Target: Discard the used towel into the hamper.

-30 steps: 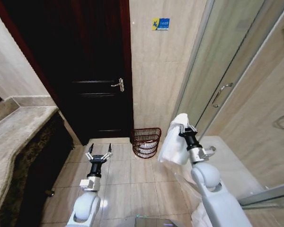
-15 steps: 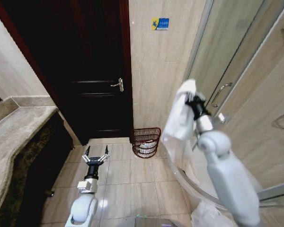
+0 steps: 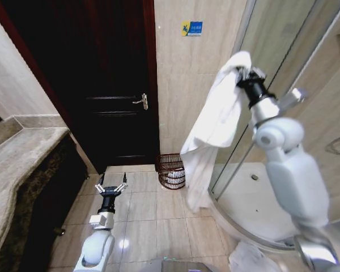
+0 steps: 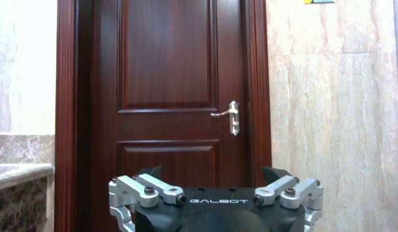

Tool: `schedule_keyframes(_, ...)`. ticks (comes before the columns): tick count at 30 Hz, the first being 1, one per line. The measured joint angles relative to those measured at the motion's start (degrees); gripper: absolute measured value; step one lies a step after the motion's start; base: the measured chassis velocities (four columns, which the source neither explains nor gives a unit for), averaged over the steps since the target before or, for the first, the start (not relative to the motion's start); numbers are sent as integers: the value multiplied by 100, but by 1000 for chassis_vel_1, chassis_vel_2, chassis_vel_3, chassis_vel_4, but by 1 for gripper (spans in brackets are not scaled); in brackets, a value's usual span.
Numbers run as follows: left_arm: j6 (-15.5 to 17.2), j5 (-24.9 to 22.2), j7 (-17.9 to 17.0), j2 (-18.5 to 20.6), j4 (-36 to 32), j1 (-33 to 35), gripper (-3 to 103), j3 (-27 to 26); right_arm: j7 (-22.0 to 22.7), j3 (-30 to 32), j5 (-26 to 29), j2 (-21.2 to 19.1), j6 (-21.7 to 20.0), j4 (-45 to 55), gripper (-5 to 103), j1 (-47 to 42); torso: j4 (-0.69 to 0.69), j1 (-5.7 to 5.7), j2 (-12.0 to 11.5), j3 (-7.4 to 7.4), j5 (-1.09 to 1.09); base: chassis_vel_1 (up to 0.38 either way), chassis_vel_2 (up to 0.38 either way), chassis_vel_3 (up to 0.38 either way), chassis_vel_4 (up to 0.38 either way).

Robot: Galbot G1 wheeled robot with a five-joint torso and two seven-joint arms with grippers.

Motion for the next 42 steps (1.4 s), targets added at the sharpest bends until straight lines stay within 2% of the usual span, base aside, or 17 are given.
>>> schedule_keyframes(2,0,7,-3,-37,-39,-2,100,-1,4,-415,124,206,9,-608,5,847,1,0,0,0,1,0,0,0,0)
schedule_keyframes(3,0,7,-3,-37,-39,-2,100,-1,4,-415,124,206,9,-608,5,847,1,0,0,0,1,0,0,0,0)
schedule_keyframes(5,0,5,-24,-55,-75,0,100,-32,-74,-781,104,452,95,-1321,5,1673,2,1,-1,1,2,0,0,0,0)
schedule_keyframes(6,0,5,-24,-55,-75,0,100,-32,-74,-781,104,452,95,-1321,5,1673,2,1,-1,1,2,0,0,0,0)
schedule_keyframes(8,-21,-12,-54,-95,-124,20,100,-82,-144,-1069,85,621,176,-1956,5,2344,3,1,0,0,-2,0,0,0,0)
schedule_keyframes(15,-281,-267,91,-225,-237,74,100,-130,-371,-1698,40,735,302,-3138,5,3447,1,0,0,0,4,0,0,0,0)
schedule_keyframes(17,-392,-282,98,-239,-239,81,100,-125,-460,-1947,-1,929,395,-3793,5,4049,0,0,0,0,4,0,0,0,0)
schedule_keyframes(19,-414,-283,98,-239,-239,83,100,-123,-469,-1981,-7,991,409,-3933,5,4180,-1,0,0,0,4,0,0,0,0)
schedule_keyframes(22,-470,-282,97,-245,-279,120,100,-138,-505,-2071,-47,1328,459,-4574,5,4696,-1,-1,0,-1,2,0,0,0,0)
schedule_keyframes(23,-479,-292,96,-248,-331,165,100,-165,-565,-2091,-154,1623,495,-5097,5,5021,1,-1,0,-1,1,0,0,0,0)
schedule_keyframes(25,-481,-299,95,-247,-348,180,100,-173,-587,-2104,-208,1729,524,-5286,5,5124,1,-1,0,-1,1,0,0,0,0)
schedule_keyframes(26,-499,-338,87,-244,-392,188,100,-186,-669,-2173,-307,1972,583,-5719,5,5367,2,-1,0,0,0,0,0,0,0)
schedule_keyframes(27,-499,-338,87,-244,-392,188,100,-186,-669,-2173,-307,1972,583,-5719,5,5367,2,-1,0,0,0,0,0,0,0)
schedule_keyframes(30,-516,-441,69,-280,-441,131,100,-220,-713,-2297,-355,2375,445,-6224,5,5648,2,-1,0,-1,-3,0,0,0,0)
schedule_keyframes(34,-586,-528,76,-298,-446,141,100,-251,-665,-2210,-561,2557,406,-6315,5,5423,3,-1,0,-1,0,0,0,0,0)
schedule_keyframes(42,-874,-639,172,-247,-283,268,100,-361,-523,-2081,-742,2407,475,-6086,5,4636,0,0,0,0,3,0,0,0,0)
